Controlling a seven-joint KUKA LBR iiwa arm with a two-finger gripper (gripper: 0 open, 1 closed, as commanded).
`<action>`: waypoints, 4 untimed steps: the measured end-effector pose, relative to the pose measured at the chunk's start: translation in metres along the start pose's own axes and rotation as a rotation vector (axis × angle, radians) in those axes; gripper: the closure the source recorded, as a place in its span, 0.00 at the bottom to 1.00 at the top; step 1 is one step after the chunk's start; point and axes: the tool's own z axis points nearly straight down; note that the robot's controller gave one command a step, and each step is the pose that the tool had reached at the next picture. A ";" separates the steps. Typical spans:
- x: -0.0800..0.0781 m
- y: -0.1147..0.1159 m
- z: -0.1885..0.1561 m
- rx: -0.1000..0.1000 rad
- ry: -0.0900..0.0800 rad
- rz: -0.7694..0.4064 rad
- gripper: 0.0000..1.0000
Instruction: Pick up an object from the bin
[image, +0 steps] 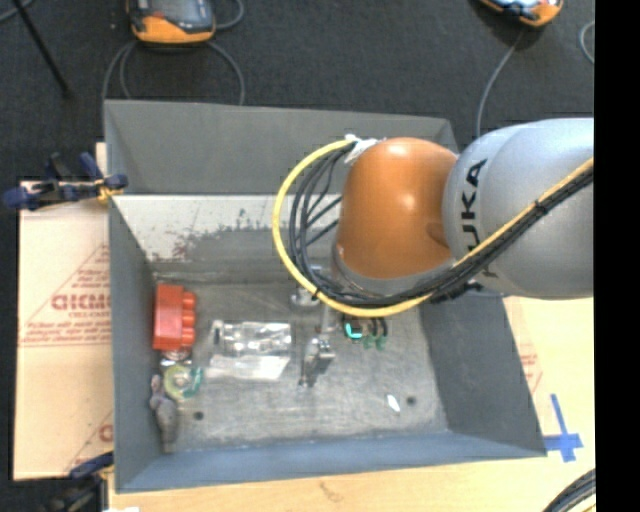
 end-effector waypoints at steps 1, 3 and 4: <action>-0.040 0.022 0.134 0.002 -0.015 -0.126 0.00; -0.033 0.025 0.106 0.000 -0.005 0.027 0.00; -0.040 0.028 0.133 -0.003 -0.010 0.039 0.00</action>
Offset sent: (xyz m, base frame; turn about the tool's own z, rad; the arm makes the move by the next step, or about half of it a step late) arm 0.0345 0.0237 -0.1363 -0.1294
